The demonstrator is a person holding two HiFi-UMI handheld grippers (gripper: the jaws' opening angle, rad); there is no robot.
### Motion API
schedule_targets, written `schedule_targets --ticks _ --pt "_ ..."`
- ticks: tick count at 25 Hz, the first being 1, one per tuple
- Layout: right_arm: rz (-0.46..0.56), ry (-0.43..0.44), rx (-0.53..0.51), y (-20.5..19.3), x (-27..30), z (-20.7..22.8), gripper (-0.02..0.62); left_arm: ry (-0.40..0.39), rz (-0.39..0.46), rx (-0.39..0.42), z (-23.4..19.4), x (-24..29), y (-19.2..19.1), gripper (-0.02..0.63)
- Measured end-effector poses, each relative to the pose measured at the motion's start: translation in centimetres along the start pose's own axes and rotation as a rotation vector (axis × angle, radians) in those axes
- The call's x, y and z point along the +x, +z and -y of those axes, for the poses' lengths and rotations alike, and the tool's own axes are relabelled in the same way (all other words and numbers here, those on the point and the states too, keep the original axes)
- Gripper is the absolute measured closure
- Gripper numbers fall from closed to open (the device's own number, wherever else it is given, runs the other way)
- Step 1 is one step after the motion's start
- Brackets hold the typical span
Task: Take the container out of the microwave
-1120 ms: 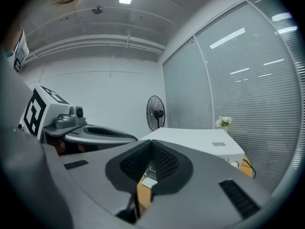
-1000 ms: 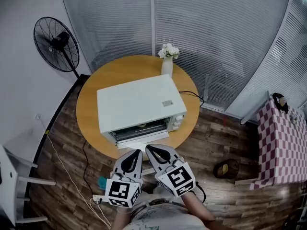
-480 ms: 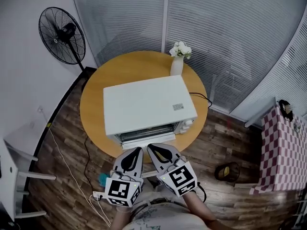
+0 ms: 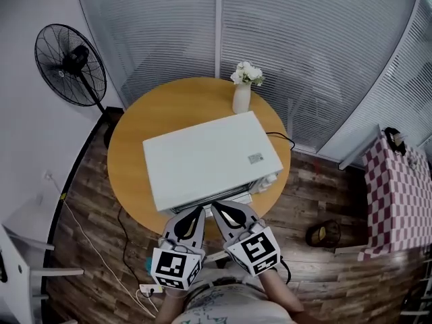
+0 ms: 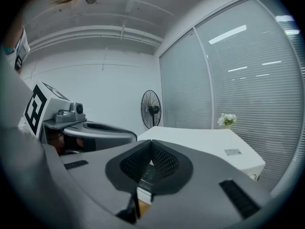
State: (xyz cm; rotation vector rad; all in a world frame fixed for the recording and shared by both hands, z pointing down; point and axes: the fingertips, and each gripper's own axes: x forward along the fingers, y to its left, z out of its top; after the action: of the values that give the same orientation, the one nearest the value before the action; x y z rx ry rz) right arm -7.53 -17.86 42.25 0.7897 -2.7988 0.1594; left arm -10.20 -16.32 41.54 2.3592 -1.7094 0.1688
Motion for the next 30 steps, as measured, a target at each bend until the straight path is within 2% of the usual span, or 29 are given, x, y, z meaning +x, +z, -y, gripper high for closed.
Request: schedule_targets --ticks 11,22,30 --pt "0.002 -0.077 0.017 -0.7 3.4 -1.6 0.601 -0.094 -0.007 0.032 -3.1 -0.6 -0.8 0.592" --pt "-0.025 -0.090 0.070 -2.0 3.9 -1.3 0.603 -0.095 -0.052 0.011 -4.1 -0.5 -2.4 0.591" --pt "-0.086 -0.106 0.106 -4.9 3.9 0.3 0.603 -0.085 -0.081 0.030 -3.8 0.7 -3.4 0.592"
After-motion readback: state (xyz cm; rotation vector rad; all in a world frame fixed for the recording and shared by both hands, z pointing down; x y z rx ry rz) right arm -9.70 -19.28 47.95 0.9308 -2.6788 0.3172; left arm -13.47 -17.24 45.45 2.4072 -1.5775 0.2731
